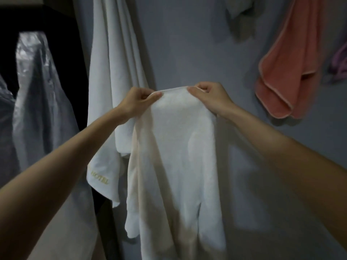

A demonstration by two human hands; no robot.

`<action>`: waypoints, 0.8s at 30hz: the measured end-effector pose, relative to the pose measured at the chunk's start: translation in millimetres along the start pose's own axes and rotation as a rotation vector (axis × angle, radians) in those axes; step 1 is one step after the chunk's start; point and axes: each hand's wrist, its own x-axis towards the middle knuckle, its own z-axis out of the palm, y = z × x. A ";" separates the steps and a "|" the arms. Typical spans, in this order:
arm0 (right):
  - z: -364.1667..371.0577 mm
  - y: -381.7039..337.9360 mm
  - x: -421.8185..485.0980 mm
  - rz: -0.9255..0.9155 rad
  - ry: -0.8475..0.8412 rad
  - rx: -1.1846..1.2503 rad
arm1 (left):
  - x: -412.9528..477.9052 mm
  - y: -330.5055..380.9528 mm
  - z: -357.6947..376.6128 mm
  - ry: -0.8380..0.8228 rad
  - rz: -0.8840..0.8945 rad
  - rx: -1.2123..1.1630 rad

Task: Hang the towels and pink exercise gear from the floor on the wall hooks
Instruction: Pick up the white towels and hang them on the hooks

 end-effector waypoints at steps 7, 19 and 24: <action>-41.9 -44.4 47.6 -0.177 0.178 0.001 | 46.9 63.6 -20.2 0.066 0.043 -0.134; -99.8 -99.8 122.2 -0.401 0.295 -0.165 | 128.9 147.9 -36.1 0.267 0.069 -0.182; -109.2 -120.3 144.6 -0.445 0.328 -0.221 | 151.4 164.0 -44.0 0.351 0.072 -0.246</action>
